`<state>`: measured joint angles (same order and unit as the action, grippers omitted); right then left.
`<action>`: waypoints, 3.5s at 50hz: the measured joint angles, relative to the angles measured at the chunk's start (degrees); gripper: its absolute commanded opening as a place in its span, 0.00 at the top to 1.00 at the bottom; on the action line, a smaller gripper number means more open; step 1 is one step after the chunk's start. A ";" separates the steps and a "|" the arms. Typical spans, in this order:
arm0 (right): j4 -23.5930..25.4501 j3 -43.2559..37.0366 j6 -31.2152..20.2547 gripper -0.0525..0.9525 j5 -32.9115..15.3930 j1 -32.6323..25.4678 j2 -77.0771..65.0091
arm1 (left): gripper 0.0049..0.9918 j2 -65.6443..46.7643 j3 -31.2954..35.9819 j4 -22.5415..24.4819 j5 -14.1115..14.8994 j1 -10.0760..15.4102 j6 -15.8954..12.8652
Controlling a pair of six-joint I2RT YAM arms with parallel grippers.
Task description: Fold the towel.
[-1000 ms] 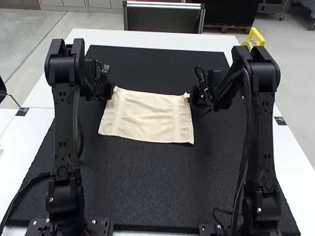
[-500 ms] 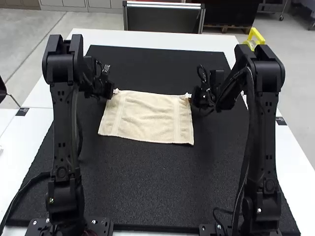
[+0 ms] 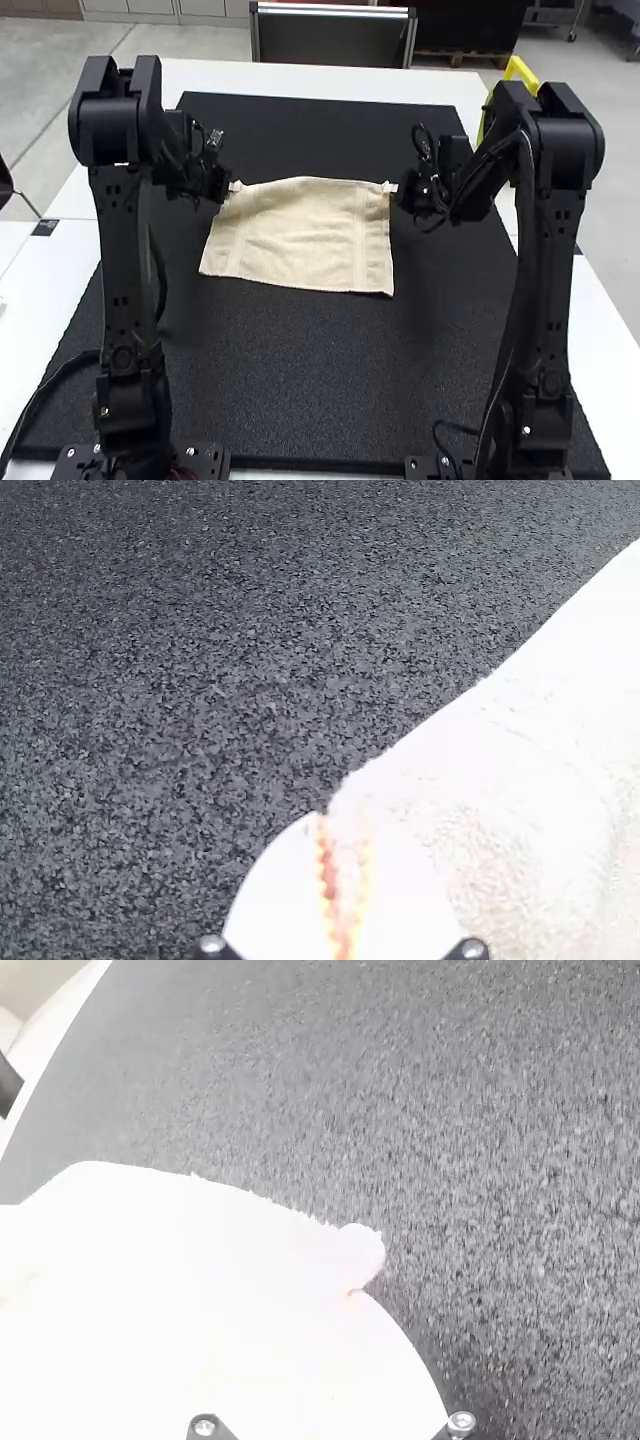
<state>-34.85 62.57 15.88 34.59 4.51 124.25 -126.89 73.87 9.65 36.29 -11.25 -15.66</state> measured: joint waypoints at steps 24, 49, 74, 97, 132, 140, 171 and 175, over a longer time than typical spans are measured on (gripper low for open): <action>-0.02 -4.90 0.00 0.97 1.62 0.02 -6.45 | 0.98 6.19 -6.67 3.19 0.44 -0.02 -0.22; -0.26 -8.74 0.00 0.97 2.99 -0.04 -10.54 | 0.98 10.54 -11.13 3.48 1.07 -3.93 -1.05; -0.39 -12.74 -0.68 0.97 3.58 -0.04 -14.45 | 0.98 13.53 -13.44 3.67 2.51 -5.64 -2.14; -0.11 -16.13 -0.87 0.97 3.61 -0.04 -19.69 | 0.98 18.71 -16.39 2.43 3.02 -5.68 -2.14; 2.08 -22.80 -0.85 0.97 3.58 -0.04 -29.18 | 0.98 26.38 -23.82 0.85 3.87 -5.79 -2.14; 2.21 -24.96 -0.85 0.97 3.58 -0.04 -31.12 | 0.98 27.98 -25.73 1.01 3.87 -5.79 -2.14; 3.74 -30.08 -0.83 0.97 3.61 -0.04 -34.86 | 0.98 31.32 -31.56 2.97 4.04 -6.60 -2.19; 4.15 -30.64 -0.83 0.97 3.65 -0.04 -35.15 | 0.98 31.89 -31.78 3.10 4.07 -7.08 -2.23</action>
<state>-30.70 31.92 15.05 38.24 4.47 89.10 -95.00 42.09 12.75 40.36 -18.33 -17.89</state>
